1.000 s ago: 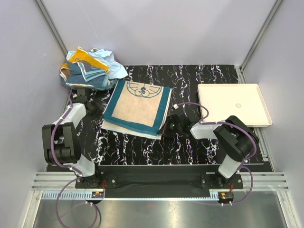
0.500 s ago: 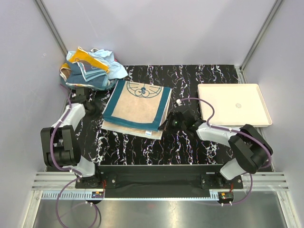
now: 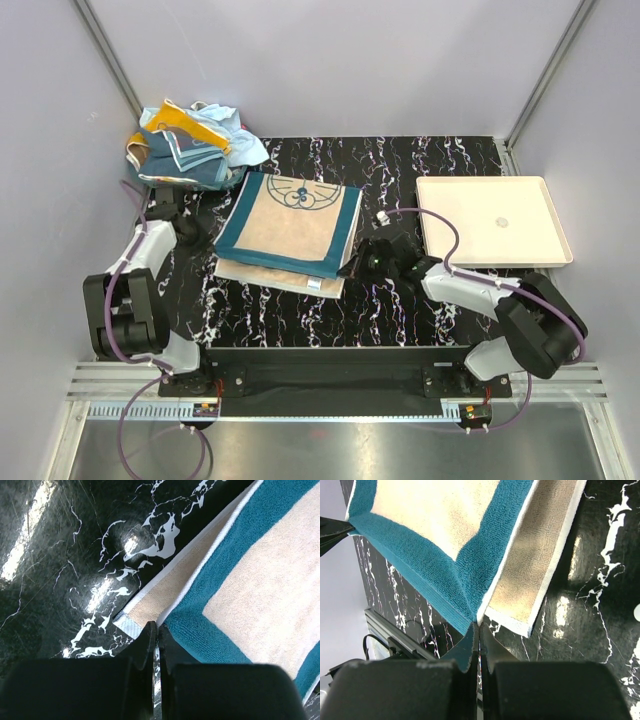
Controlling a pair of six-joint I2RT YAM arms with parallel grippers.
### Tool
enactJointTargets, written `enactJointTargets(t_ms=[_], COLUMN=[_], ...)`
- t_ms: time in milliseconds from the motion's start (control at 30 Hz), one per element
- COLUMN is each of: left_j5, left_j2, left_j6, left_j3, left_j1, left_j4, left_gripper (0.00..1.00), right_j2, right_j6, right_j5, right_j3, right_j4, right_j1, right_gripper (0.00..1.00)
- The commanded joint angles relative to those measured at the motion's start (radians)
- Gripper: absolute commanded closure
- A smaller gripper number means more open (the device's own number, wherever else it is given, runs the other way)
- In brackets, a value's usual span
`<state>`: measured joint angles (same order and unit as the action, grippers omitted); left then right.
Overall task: Fold and stack the towels
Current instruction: Fold the towel
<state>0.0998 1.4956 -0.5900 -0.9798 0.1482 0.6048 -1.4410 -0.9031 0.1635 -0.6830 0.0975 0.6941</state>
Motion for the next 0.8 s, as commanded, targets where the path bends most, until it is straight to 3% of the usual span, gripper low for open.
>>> enactJointTargets(t_ms=[0,400,767], left_j5=[-0.005,0.038,0.041], left_j2=[-0.054,-0.14,-0.028], left_j6=[0.027,0.038,0.032], left_j3=[-0.003,0.059,0.185], left_j1=[0.019,0.021,0.024], left_j4=[-0.007,0.021,-0.057], left_gripper=[1.0,1.0,1.0], right_j2=[0.056,0.128,-0.016], right_j6=[0.01,0.015,-0.023], right_j5=[-0.044,-0.035,0.018], right_j3=[0.01,0.028,0.142], right_j4=[-0.036,-0.076,0.079], right_j1=[0.01,0.012,0.019], right_gripper=[1.0,1.0,1.0])
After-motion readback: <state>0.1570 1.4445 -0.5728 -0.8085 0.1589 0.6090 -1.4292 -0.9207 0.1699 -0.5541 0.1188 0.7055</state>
